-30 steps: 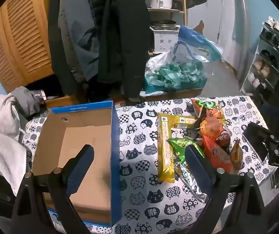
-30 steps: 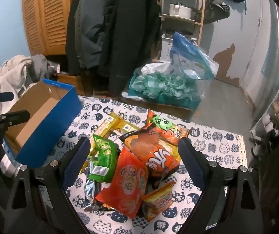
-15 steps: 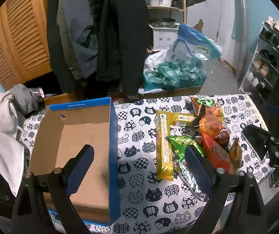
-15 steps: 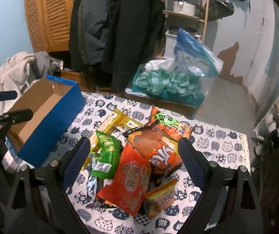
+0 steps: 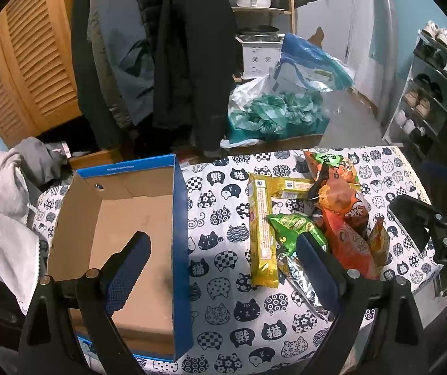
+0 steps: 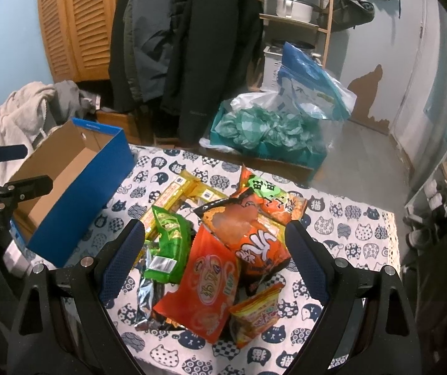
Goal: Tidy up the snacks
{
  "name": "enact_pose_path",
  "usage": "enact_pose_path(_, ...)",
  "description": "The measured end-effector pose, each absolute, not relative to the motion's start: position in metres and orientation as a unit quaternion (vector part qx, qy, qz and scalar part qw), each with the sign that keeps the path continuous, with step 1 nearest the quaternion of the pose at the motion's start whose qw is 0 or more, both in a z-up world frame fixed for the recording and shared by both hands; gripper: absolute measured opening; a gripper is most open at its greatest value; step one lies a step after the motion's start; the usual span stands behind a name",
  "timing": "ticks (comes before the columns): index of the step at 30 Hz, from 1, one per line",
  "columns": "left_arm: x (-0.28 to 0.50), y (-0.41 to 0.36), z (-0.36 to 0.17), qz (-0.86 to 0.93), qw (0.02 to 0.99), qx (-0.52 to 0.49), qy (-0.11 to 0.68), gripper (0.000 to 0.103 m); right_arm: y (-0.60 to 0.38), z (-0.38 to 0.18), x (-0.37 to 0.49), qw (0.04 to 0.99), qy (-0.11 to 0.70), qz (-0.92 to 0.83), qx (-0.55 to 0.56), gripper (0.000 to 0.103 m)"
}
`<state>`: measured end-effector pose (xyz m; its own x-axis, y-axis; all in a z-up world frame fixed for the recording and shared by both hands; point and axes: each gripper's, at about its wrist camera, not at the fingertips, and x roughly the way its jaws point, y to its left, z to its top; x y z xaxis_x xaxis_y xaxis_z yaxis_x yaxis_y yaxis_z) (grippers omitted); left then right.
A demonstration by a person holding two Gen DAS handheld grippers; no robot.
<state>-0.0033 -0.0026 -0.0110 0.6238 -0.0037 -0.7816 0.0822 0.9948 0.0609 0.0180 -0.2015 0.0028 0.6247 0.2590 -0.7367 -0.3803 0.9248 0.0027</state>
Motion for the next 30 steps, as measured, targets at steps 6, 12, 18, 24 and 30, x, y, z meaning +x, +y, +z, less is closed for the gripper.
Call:
enact_pose_path(6, -0.0033, -0.0024, -0.011, -0.024, 0.9, 0.046, 0.433, 0.095, -0.2018, 0.0028, 0.018, 0.898, 0.395, 0.179, -0.077, 0.09)
enact_pose_path(12, -0.0034, -0.0025, -0.0111, -0.023, 0.9, 0.046, 0.433, 0.095, -0.202, 0.0031, 0.0183, 0.898, 0.396, 0.179, -0.077, 0.09)
enact_pose_path(18, -0.0037, -0.0033, -0.0119, -0.024, 0.9, 0.046, 0.433, 0.095, -0.2019, 0.0029, 0.0183, 0.898, 0.396, 0.178, -0.077, 0.09)
enact_pose_path(24, -0.0044, -0.004, -0.0128, -0.024, 0.9, 0.047, 0.434, 0.095, -0.2017, 0.0029, 0.0183, 0.898, 0.396, 0.178, -0.077, 0.09)
enact_pose_path(30, -0.0045, -0.0044, -0.0129, -0.023, 0.899, 0.047, 0.434, 0.095, -0.2016, 0.0029, 0.0181, 0.897, 0.396, 0.178, -0.077, 0.09)
